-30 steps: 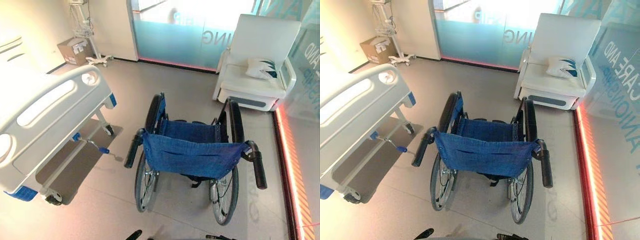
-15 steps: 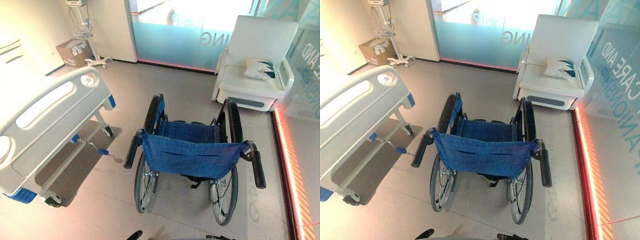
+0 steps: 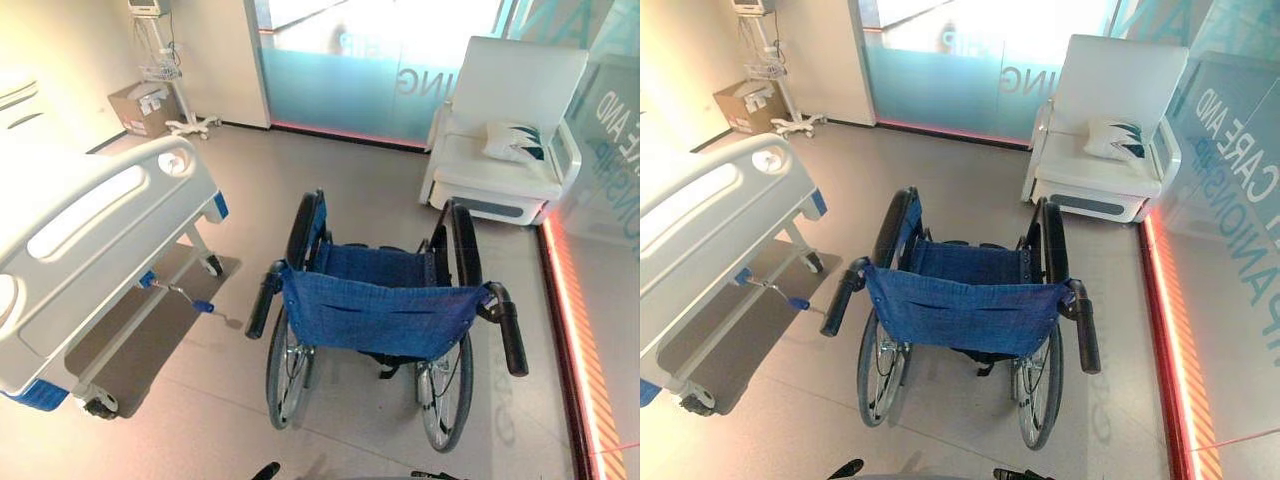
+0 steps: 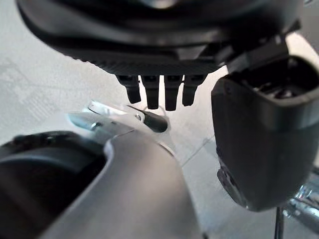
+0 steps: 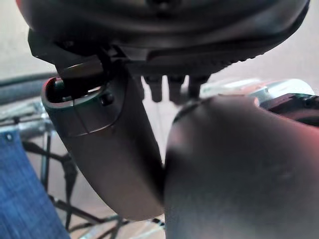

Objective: Push the wheelchair next to the bed

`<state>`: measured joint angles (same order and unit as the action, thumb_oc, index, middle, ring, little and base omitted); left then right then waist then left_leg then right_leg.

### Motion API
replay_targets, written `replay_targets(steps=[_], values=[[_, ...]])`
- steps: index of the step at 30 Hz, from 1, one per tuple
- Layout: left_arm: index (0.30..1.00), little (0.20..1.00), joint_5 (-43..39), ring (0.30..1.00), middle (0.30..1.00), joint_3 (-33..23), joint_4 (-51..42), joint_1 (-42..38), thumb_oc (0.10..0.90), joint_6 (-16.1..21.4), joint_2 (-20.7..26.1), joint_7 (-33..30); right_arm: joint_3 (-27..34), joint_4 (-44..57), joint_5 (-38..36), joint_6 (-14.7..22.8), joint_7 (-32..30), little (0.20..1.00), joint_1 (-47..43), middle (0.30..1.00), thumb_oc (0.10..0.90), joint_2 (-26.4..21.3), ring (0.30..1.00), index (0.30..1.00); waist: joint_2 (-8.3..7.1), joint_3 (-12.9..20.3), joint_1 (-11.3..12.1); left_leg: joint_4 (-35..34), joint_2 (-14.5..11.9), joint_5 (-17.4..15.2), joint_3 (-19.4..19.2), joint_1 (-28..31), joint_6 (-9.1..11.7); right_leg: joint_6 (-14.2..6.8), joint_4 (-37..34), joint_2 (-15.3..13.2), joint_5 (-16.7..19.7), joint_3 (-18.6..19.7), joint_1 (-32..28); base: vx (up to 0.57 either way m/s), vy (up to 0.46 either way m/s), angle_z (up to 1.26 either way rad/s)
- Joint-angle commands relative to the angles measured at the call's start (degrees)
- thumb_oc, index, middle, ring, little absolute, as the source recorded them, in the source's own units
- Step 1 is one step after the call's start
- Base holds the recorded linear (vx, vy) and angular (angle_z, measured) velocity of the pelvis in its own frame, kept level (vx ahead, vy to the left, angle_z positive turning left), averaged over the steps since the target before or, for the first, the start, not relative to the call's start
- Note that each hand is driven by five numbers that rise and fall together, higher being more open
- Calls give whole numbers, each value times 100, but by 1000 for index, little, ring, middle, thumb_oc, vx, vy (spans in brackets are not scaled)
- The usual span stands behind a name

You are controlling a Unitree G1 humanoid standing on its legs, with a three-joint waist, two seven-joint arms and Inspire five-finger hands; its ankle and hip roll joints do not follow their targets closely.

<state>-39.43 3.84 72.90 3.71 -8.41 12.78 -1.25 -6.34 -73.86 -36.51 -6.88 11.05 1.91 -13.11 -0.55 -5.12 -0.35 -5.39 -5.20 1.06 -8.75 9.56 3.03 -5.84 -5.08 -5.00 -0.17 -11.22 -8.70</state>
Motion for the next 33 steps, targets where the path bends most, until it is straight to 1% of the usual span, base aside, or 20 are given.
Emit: replay_targets(steps=[1,4,6,7,8,9,10,11,12,14,16,18,19,22,23,24,25,28,30,33], values=[[900,900,-358,900,900,-139,15,-426,800,466,231,249,394,3,-273,221,-230,900,-75,900,800,-361,900,900,213,-163,-54,74,-41,-153,-91,-90,22,-119,225,-269,-9,-147,142,10,-33,0],[900,900,-476,900,900,-333,-460,-378,800,503,537,350,750,263,-368,419,-359,900,21,900,800,-674,900,900,193,-174,-42,79,-48,-146,-90,-125,0,-137,226,-262,8,-131,180,-4,-20,0],[900,900,-577,900,900,-624,-959,-333,800,360,942,441,1063,592,-371,587,-455,900,86,900,800,-1013,900,900,161,-190,-24,80,-61,-138,-94,-162,-9,-142,235,-252,21,-130,224,-22,-38,-1],[900,900,-611,900,900,-688,-1036,-331,800,348,1026,477,1131,661,-372,619,-475,900,92,900,800,-1096,900,900,155,-194,-23,80,-64,-136,-96,-169,-9,-143,238,-252,24,-130,233,-29,-37,-2],[900,900,-746,900,900,-892,-1296,-329,800,260,1320,604,1369,913,-349,622,-548,900,105,900,800,-1416,900,900,136,-207,-25,80,-68,-133,-104,-190,-16,-149,236,-250,36,-125,254,-17,-22,-5],[900,900,-746,900,900,-892,-1297,-329,800,259,1320,604,1369,915,-348,621,-549,900,106,900,800,-1416,900,900,136,-207,-24,80,-69,-133,-105,-189,-16,-149,237,-250,35,-125,254,-18,-20,-10],[900,900,-932,900,900,-1122,-1677,-292,800,185,1584,668,1632,1290,-299,646,-721,900,168,900,800,-1722,900,900,118,-219,-36,85,-66,-135,-108,-208,-22,-149,243,-245,41,-106,277,-7,-4,-10],[900,900,-937,900,900,-1149,-1732,-285,800,162,1610,656,1664,1343,-292,608,-732,900,181,900,800,-1753,900,900,117,-219,-37,85,-66,-136,-109,-208,-23,-148,244,-245,40,-104,279,-15,-2,-13],[900,900,-1047,900,900,-1317,-2074,-255,800,157,1785,600,1863,1691,-142,627,-1010,900,238,900,800,-1979,900,900,111,-233,-52,81,-63,-139,-108,-220,-27,-146,244,-240,42,-85,295,-9,3,-10],[900,900,-1176,900,900,-1449,-2284,-262,800,145,1953,607,2014,1855,8,677,-1227,900,271,900,800,-2161,900,900,110,-239,-62,72,-64,-140,-105,-216,-26,-148,244,-238,41,-76,296,3,4,-8],[900,900,-1347,900,900,-1674,-2720,-289,800,123,2240,630,2297,2216,120,615,-1657,900,335,900,800,-2493,900,900,100,-242,-79,58,-64,-150,-99,-215,-17,-150,233,-235,35,-67,294,0,0,0],[900,900,-1407,900,900,-1772,-2953,-284,800,144,2333,636,2458,2456,148,590,-1867,900,385,900,800,-2629,900,900,101,-243,-89,54,-61,-154,-93,-216,-14,-149,229,-233,33,-57,295,0,0,0],[900,900,-1439,900,900,-1920,-3226,-261,800,157,2451,651,2650,2785,154,611,-2180,900,435,900,800,-2787,900,900,106,-250,-103,53,-68,-154,-98,-222,-3,-148,231,-239,30,-50,301,0,0,0],[900,900,-1659,900,900,-2080,-3718,-256,800,79,2583,596,2859,3249,148,606,-2577,900,449,900,800,-2952,900,900,128,-263,-119,53,-72,-151,-88,-236,8,-141,237,-240,22,-29,316,0,0,0],[900,900,-1840,900,900,-2176,-4166,-263,800,17,2651,521,3022,3623,112,610,-2722,900,430,900,800,-3044,900,900,149,-274,-134,51,-79,-146,-86,-245,15,-136,244,-239,14,-8,329,0,0,0],[900,900,-1878,900,900,-2202,-4270,-265,800,-3,2661,518,3061,3717,110,619,-2737,900,429,900,800,-3055,900,900,153,-276,-136,52,-81,-145,-86,-248,16,-135,247,-240,12,-4,332,-6,31,0],[900,900,-2089,900,900,-2311,-4712,-268,800,-107,2685,522,3209,4172,113,629,-2778,900,428,900,800,-3076,900,900,175,-280,-153,57,-86,-136,-88,-264,20,-128,253,-243,3,20,346,0,0,0],[900,900,-2234,900,900,-2385,-5234,-264,800,-214,2645,518,3343,4844,177,527,-2782,900,416,900,800,-3044,900,900,201,-281,-169,59,-96,-136,-91,-267,23,-124,258,-249,-14,34,347,0,0,0],[900,900,-2141,900,900,-2425,-5740,-228,800,-276,2614,595,3383,5787,283,389,-2856,900,378,900,800,-2961,900,900,227,-264,-185,54,-101,-123,-97,-267,29,-123,256,-256,-22,43,339,10,14,-2],[900,900,-2210,900,900,-2425,-6008,-255,800,-396,2592,774,3385,6380,187,248,-2851,900,291,900,800,-2877,900,900,239,-241,-198,47,-99,-121,-97,-270,34,-124,249,-258,-31,42,338,12,17,-5]])
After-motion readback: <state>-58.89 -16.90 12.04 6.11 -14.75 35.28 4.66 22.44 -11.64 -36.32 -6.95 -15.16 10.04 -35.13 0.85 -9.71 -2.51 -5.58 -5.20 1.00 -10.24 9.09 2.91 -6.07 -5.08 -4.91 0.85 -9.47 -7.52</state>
